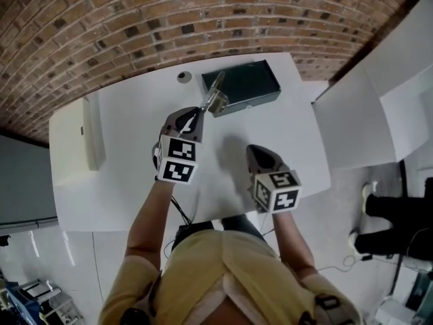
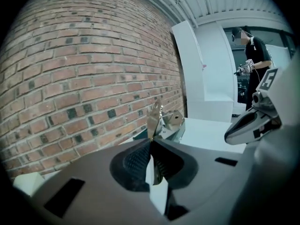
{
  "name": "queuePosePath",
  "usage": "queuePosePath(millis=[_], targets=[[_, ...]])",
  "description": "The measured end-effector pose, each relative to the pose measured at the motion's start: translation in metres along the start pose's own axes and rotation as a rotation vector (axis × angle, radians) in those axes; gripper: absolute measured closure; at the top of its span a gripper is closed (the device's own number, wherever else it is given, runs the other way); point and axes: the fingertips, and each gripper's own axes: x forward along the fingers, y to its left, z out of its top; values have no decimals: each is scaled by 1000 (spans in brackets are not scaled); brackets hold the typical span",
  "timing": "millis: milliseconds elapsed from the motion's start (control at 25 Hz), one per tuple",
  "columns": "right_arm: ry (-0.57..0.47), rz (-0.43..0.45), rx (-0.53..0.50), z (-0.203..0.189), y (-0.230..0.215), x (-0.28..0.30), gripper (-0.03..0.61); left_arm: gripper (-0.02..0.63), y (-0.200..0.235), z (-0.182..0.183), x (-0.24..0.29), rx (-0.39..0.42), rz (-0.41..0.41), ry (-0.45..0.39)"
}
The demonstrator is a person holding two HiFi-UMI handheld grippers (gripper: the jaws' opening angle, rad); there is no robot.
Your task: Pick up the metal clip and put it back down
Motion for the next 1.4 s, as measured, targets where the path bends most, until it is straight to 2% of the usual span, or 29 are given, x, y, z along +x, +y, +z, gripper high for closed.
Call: queuePosePath(millis=[320, 760, 1000, 1400], targets=[[25, 90, -60, 6, 64, 32, 574, 598, 69, -46, -56, -49, 124, 47], [85, 194, -133, 1, 133, 72, 574, 598, 133, -120, -123, -126, 274, 131], [113, 249, -170, -6, 160, 93, 574, 598, 159, -160, -159, -169, 357, 183], [171, 316, -214, -15, 200, 113, 574, 598, 171, -226, -212, -165, 463, 308]])
